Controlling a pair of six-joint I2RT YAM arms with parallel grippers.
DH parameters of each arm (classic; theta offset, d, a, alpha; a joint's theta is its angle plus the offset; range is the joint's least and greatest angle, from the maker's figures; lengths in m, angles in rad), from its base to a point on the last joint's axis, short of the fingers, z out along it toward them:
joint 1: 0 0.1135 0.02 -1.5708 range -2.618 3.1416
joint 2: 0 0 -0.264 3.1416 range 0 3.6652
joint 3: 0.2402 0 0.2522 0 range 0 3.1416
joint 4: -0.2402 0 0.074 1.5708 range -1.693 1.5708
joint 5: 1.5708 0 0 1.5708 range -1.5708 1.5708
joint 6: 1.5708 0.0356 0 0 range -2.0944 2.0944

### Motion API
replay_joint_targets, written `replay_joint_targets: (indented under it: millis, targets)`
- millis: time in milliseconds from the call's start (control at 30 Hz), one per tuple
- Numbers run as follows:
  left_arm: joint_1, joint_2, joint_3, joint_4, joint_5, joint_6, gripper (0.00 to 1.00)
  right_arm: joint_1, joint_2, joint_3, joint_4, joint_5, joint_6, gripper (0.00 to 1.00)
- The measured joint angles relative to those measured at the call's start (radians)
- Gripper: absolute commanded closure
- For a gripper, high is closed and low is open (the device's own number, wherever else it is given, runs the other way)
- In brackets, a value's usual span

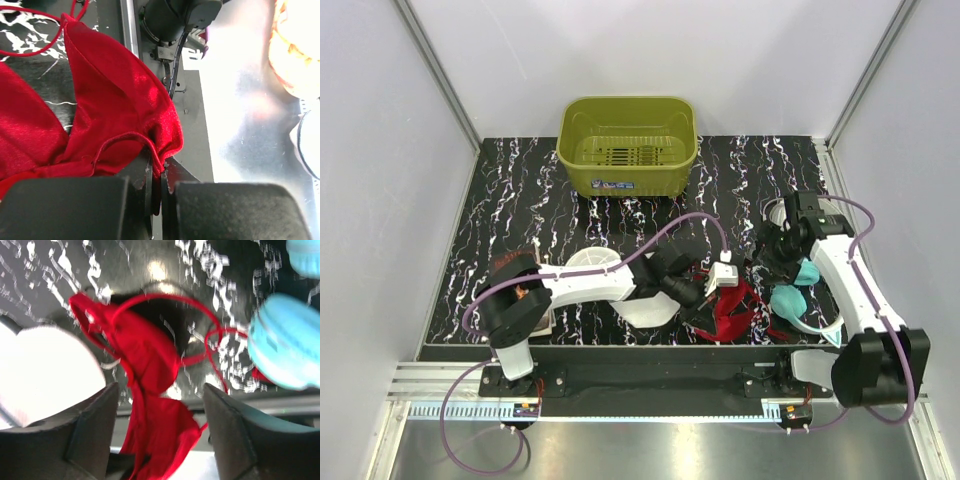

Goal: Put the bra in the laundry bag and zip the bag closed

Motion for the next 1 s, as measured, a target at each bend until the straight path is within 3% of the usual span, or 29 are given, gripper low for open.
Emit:
replay_joint_targets:
  millis: [400,533,633,767,867,1000]
  targets:
    - [0.098,0.010,0.000,0.017,0.102,-0.010,1.00,-0.001,0.095,-0.148,0.197,-0.029,-0.054,0.31]
    - [0.106,0.026,0.005,0.018,0.128,-0.010,1.00,-0.001,0.126,-0.207,0.262,-0.070,-0.048,0.38]
    - [0.111,0.039,0.012,0.018,0.146,-0.011,1.00,-0.001,0.143,-0.238,0.283,-0.092,-0.039,0.53]
    - [0.123,0.052,0.026,0.018,0.174,-0.018,1.00,-0.001,0.175,-0.250,0.309,-0.110,-0.029,0.90]
    - [0.141,0.081,0.069,0.003,0.200,-0.029,1.00,-0.001,0.189,-0.254,0.319,-0.115,-0.026,0.99]
    - [0.174,0.164,0.198,-0.048,0.220,-0.040,1.00,-0.001,0.190,-0.256,0.323,-0.114,-0.031,1.00]
